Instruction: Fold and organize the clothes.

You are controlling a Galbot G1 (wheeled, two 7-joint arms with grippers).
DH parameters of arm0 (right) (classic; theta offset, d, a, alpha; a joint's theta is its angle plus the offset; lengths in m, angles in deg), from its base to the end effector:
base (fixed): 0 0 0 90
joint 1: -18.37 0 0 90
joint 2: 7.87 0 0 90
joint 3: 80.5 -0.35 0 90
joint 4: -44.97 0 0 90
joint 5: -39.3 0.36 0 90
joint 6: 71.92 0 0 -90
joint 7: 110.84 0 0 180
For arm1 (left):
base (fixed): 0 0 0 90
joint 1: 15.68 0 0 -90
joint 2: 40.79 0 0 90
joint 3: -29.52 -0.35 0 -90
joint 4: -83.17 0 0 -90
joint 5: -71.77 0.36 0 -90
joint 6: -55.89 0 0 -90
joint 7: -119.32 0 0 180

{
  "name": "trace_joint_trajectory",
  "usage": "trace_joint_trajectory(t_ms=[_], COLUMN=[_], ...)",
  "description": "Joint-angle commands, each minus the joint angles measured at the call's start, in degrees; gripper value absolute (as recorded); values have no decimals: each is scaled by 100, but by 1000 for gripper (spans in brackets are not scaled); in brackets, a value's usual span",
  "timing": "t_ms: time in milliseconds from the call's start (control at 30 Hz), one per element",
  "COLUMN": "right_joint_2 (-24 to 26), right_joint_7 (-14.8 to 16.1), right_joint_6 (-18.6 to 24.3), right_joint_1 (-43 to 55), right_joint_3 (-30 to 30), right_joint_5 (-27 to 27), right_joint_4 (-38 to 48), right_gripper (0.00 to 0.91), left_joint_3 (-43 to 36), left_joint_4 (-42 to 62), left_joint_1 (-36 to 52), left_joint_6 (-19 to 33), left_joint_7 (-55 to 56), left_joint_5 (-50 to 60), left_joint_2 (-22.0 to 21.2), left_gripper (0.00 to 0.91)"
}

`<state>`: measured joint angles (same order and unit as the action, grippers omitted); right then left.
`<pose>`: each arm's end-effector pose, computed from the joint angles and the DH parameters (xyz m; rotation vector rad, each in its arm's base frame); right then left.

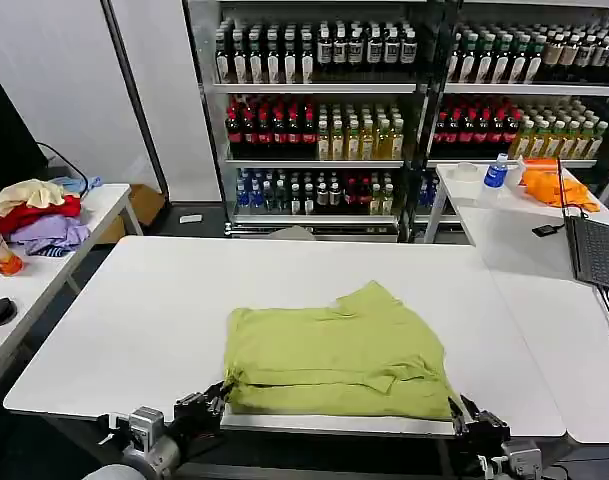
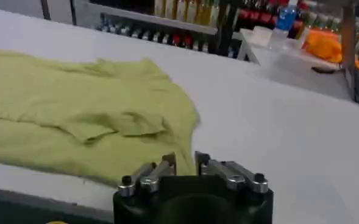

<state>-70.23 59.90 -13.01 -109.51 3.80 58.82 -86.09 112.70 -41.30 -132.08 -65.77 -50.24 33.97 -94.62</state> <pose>0.1591 -0.0766 -0.2354 0.0667 -2.6416 0.2666 0.2022 0.0579 -0.2554 -0.3710 -2.5334 -0.0139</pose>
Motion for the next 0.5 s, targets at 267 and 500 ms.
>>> trace_joint_trajectory(t_ms=[267, 500], right_joint_2=[391, 355], right_joint_7=[-244, -391], right_joint_6=[-80, -204], right_joint_1=[2066, 3959], right_joint_3=[511, 1646], right_joint_5=[853, 1284], right_joint_4=[860, 2251], right_gripper=[907, 907], left_joint_3=[173, -1082], left_joint_4=[879, 1780], left_joint_1=[1502, 3155], left_joint_6=[-26, -71], left_joint_7=[177, 405], left_joint_5=[-500, -634], left_joint_2=[460, 177], left_gripper=[907, 907])
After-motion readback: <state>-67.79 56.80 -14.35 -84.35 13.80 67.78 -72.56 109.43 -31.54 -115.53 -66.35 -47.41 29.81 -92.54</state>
